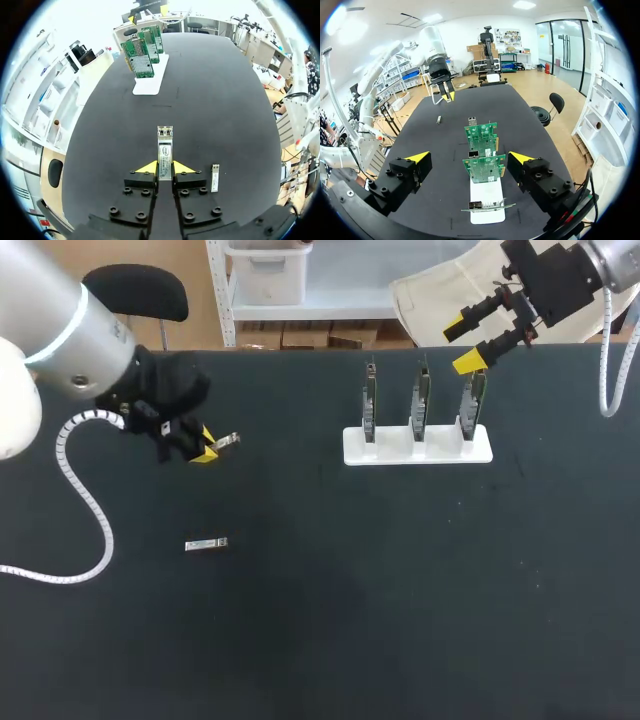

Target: Pick up the optical module with the left hand, and insert it into the network port with the right hand.

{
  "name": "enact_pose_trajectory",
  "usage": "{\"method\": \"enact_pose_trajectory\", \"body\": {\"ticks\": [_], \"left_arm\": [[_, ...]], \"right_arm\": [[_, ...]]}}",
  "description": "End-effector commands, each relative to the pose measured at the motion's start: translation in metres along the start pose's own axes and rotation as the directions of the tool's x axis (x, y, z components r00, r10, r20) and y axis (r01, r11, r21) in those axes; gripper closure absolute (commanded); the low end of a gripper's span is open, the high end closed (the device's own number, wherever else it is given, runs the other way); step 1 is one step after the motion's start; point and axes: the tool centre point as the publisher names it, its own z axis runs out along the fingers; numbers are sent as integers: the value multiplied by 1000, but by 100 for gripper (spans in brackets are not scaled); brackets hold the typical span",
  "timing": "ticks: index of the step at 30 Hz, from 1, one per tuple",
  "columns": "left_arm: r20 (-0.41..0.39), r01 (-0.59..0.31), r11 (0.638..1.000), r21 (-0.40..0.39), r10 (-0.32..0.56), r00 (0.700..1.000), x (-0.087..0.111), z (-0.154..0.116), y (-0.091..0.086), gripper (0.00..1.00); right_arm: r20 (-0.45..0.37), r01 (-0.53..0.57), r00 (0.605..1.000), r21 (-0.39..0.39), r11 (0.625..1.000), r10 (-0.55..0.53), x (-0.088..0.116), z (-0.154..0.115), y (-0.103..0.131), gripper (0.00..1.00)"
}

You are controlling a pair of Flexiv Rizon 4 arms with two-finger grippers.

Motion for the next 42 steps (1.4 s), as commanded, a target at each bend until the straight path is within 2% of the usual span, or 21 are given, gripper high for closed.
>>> {"method": "enact_pose_trajectory", "body": {"ticks": [1,5,11,17,22,29,37,39,42], "left_arm": [[5,-3,1000,2,3,1000,1,-1,1,100],[38,-32,999,-23,33,999,-14,3,7,100],[167,-95,990,-100,111,980,-62,7,41,100],[277,-179,969,-170,222,935,-120,3,67,100],[359,-178,965,-194,239,902,-150,-3,78,100],[475,-109,979,-174,181,861,-169,-10,81,100],[606,-80,983,-166,166,778,-189,-13,84,100],[598,-105,978,-182,195,777,-191,-14,84,100],[598,-105,978,-182,195,777,-191,-14,84,100]], "right_arm": [[-1,0,1000,4,1000,0,0,0,1,0],[-1,0,1000,4,1000,0,0,0,1,0],[-1,0,1000,4,1000,0,0,0,1,0],[-1,0,1000,4,1000,0,0,0,1,0],[-1,0,1000,4,1000,0,0,0,1,0],[-1,0,1000,4,1000,0,0,0,1,0],[-1,0,1000,4,1000,0,0,0,1,0],[-1,0,1000,4,1000,0,0,0,1,0],[-1,0,1000,4,1000,0,0,0,1,0]]}}
